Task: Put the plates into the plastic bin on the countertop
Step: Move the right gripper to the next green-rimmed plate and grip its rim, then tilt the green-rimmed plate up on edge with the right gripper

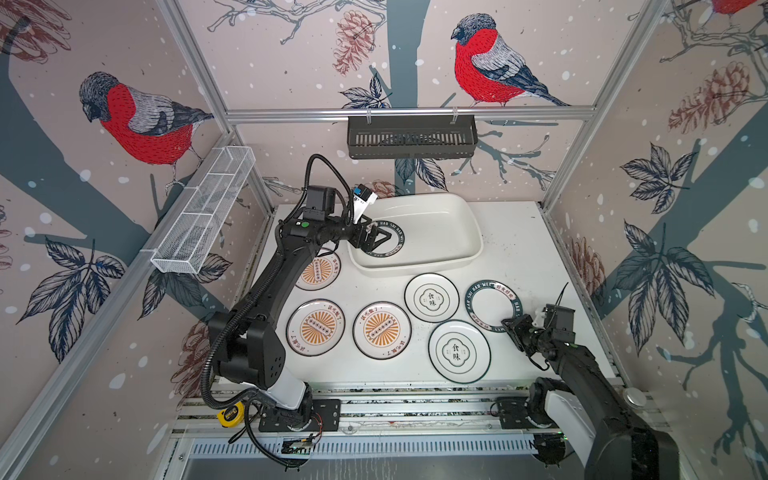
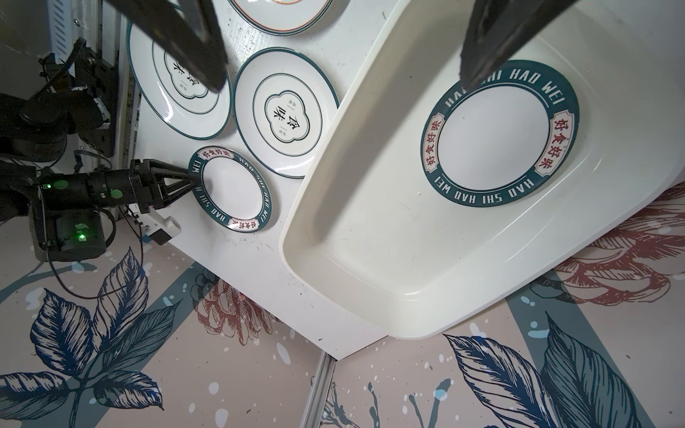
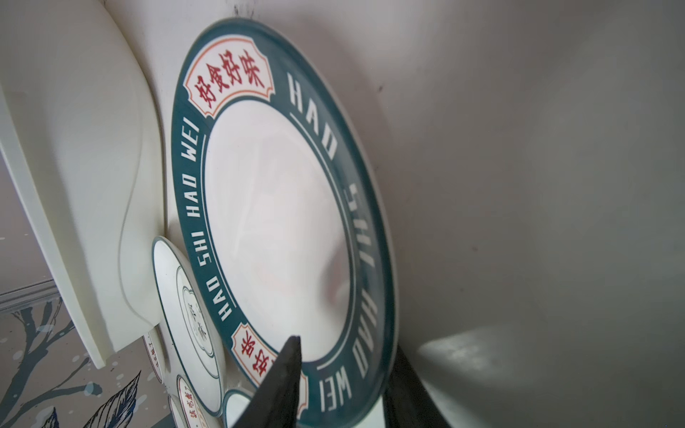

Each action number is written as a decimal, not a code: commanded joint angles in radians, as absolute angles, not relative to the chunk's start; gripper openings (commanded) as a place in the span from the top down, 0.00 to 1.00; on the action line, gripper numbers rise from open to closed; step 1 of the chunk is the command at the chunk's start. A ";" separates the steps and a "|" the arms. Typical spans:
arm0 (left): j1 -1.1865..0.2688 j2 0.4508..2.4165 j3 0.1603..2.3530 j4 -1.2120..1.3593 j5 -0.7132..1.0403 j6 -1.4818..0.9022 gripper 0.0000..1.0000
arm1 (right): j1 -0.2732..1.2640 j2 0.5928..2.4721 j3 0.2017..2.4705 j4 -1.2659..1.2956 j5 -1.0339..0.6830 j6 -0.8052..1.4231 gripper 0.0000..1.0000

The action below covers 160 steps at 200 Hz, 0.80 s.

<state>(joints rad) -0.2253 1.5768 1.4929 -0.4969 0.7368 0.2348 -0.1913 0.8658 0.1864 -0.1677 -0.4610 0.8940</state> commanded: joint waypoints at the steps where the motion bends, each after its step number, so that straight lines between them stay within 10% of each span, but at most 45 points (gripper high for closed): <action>1: -0.226 1.575 1.490 -0.469 0.753 0.237 0.03 | -0.195 0.865 0.163 -0.189 -0.429 0.923 0.62; 160: -0.239 1.586 1.478 -0.444 0.754 0.225 0.03 | -0.232 0.932 0.080 0.021 -0.457 0.986 0.68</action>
